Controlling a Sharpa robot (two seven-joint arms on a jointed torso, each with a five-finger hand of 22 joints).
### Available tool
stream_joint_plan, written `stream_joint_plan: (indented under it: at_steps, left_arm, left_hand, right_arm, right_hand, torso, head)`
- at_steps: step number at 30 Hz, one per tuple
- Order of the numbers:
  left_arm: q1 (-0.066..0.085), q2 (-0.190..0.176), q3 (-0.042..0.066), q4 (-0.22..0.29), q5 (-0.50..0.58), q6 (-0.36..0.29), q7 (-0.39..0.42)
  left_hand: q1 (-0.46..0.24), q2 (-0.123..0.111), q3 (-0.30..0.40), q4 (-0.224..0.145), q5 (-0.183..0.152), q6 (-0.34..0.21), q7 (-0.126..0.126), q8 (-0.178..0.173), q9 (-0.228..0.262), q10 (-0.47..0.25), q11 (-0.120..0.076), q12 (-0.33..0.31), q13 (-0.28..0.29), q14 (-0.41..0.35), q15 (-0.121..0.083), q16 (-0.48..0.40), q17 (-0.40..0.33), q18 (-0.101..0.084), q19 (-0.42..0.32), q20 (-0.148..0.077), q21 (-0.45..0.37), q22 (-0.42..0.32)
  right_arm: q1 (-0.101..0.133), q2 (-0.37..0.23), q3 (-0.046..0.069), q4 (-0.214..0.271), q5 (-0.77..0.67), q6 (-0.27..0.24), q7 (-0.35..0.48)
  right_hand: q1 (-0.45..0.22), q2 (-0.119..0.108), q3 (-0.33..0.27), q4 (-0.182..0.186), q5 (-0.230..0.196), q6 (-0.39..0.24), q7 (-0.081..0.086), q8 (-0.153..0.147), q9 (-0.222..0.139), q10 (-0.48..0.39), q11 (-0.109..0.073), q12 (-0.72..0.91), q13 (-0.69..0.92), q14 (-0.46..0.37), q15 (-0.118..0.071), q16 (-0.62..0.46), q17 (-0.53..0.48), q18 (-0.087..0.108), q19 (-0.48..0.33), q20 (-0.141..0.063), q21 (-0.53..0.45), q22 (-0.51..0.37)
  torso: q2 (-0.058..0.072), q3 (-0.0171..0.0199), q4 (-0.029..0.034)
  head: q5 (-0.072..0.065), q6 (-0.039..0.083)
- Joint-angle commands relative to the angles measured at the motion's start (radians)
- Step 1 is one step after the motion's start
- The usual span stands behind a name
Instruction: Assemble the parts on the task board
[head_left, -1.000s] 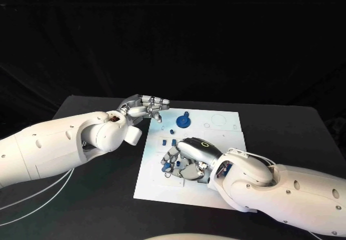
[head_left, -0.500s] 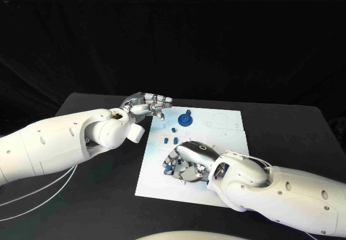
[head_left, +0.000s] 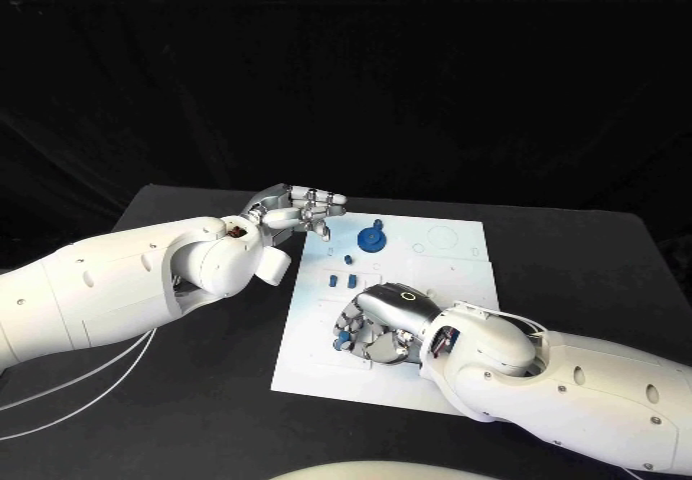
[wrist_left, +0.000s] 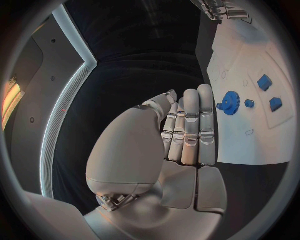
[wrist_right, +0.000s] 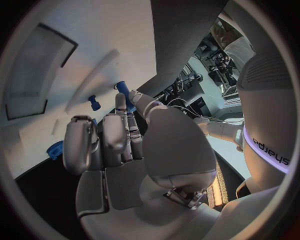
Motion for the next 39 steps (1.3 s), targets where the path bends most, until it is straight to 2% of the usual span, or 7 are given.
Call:
stream_joint_plan:
  at_steps: [1, 4, 11, 24, 31, 36, 39]
  left_arm:
    - [0.0, 0.003, 0.0, 0.0, -0.001, 0.016, 0.006]
    - [0.0, 0.004, 0.0, -0.001, -0.001, 0.017, 0.006]
    - [0.0, 0.004, 0.0, -0.002, -0.001, 0.016, 0.005]
    - [0.0, 0.005, 0.0, -0.003, -0.001, 0.018, 0.004]
    - [0.0, 0.004, 0.0, -0.003, -0.001, 0.019, 0.003]
    - [0.0, 0.002, 0.0, -0.002, -0.001, 0.02, 0.001]
    - [0.0, 0.001, 0.0, -0.002, -0.001, 0.02, 0.0]
  left_hand:
    - [0.001, 0.007, 0.0, -0.005, 0.003, -0.008, 0.0, -0.003, -0.001, -0.007, -0.001, 0.003, 0.001, -0.005, 0.001, -0.003, -0.001, 0.014, -0.008, 0.0, -0.007, -0.002]
    - [0.001, 0.007, 0.0, -0.005, 0.003, -0.008, 0.0, -0.003, -0.001, -0.007, -0.001, 0.003, 0.001, -0.005, 0.001, -0.003, -0.001, 0.014, -0.008, 0.0, -0.007, -0.002]
    - [0.001, 0.007, 0.0, -0.005, 0.003, -0.008, 0.0, -0.003, -0.001, -0.007, -0.001, 0.003, 0.001, -0.005, 0.001, -0.003, -0.001, 0.014, -0.008, 0.0, -0.007, -0.002]
    - [0.0, 0.007, -0.002, -0.006, 0.002, -0.008, 0.0, -0.002, -0.001, -0.008, -0.001, 0.004, 0.001, -0.006, 0.002, -0.003, -0.002, 0.014, -0.009, 0.0, -0.007, -0.002]
    - [0.0, 0.007, -0.002, -0.006, 0.002, -0.008, 0.0, -0.002, -0.001, -0.008, -0.001, 0.004, 0.001, -0.006, 0.002, -0.003, -0.002, 0.014, -0.009, 0.0, -0.007, -0.002]
    - [0.0, 0.007, -0.002, -0.006, 0.002, -0.008, 0.0, -0.002, -0.001, -0.008, -0.001, 0.004, 0.001, -0.006, 0.002, -0.003, -0.002, 0.014, -0.009, 0.0, -0.007, -0.002]
    - [-0.001, 0.008, -0.003, -0.005, 0.002, -0.009, 0.0, -0.002, -0.001, -0.009, 0.0, 0.005, 0.002, -0.007, 0.002, -0.003, -0.002, 0.014, -0.009, 0.0, -0.007, -0.002]
  right_arm:
    - [-0.002, 0.006, -0.002, -0.008, -0.035, 0.047, -0.037]
    - [-0.001, 0.011, -0.002, -0.012, -0.048, 0.048, -0.05]
    - [-0.001, 0.016, -0.002, -0.022, -0.059, 0.039, -0.061]
    - [-0.001, 0.032, -0.004, -0.021, -0.065, 0.092, -0.068]
    - [-0.001, 0.031, -0.004, -0.019, -0.065, 0.094, -0.068]
    - [-0.001, 0.028, -0.005, -0.017, -0.067, 0.084, -0.069]
    - [-0.001, 0.027, -0.005, -0.015, -0.067, 0.074, -0.067]
  right_hand:
    - [-0.008, 0.0, 0.001, 0.004, 0.005, 0.007, -0.002, 0.003, 0.016, -0.004, 0.0, -0.006, 0.0, 0.026, 0.004, 0.004, 0.002, -0.016, 0.002, -0.001, 0.007, 0.068]
    - [-0.007, 0.001, 0.002, 0.003, 0.007, 0.007, -0.002, 0.003, 0.016, -0.003, 0.0, -0.006, 0.0, 0.027, 0.004, 0.005, 0.003, -0.016, 0.002, -0.001, 0.008, 0.068]
    - [-0.007, 0.002, 0.002, 0.003, 0.009, 0.007, -0.002, 0.003, 0.017, -0.003, 0.0, -0.006, 0.0, 0.027, 0.004, 0.006, 0.004, -0.017, 0.003, -0.001, 0.009, 0.069]
    - [-0.022, -0.013, -0.012, 0.007, -0.001, -0.012, 0.006, -0.008, 0.015, -0.013, 0.006, -0.012, 0.0, 0.026, 0.008, 0.006, 0.0, -0.016, 0.001, 0.002, 0.004, 0.067]
    - [-0.037, -0.028, -0.029, 0.017, 0.006, -0.074, 0.013, -0.045, 0.001, -0.014, 0.009, -0.008, 0.006, 0.025, 0.011, 0.009, 0.0, -0.015, 0.001, 0.007, 0.003, 0.068]
    - [-0.038, -0.033, -0.035, 0.018, 0.008, -0.113, 0.016, -0.056, -0.008, -0.015, 0.01, -0.005, 0.012, 0.024, 0.012, 0.008, -0.004, -0.015, 0.001, 0.007, 0.001, 0.068]
    - [-0.037, -0.039, -0.039, 0.019, 0.008, -0.167, 0.015, -0.056, -0.02, -0.016, 0.003, -0.003, 0.016, 0.023, 0.007, 0.009, -0.005, -0.014, 0.001, 0.005, 0.0, 0.069]
  torso:
    - [-0.001, 0.0006, -0.0005]
    - [0.001, 0.0013, 0.001]
    - [0.0, -0.0002, -0.0015]
    - [0.0, -0.0009, 0.0001]
    - [0.001, -0.0004, 0.0011]
    - [0.001, 0.0, 0.0003]
    - [0.0, 0.0003, 0.0]
  head:
    - [0.002, -0.006]
    - [0.001, -0.003]
    - [0.001, -0.004]
    - [0.0, 0.0]
    - [-0.001, 0.001]
    - [0.0, 0.003]
    - [-0.001, 0.003]
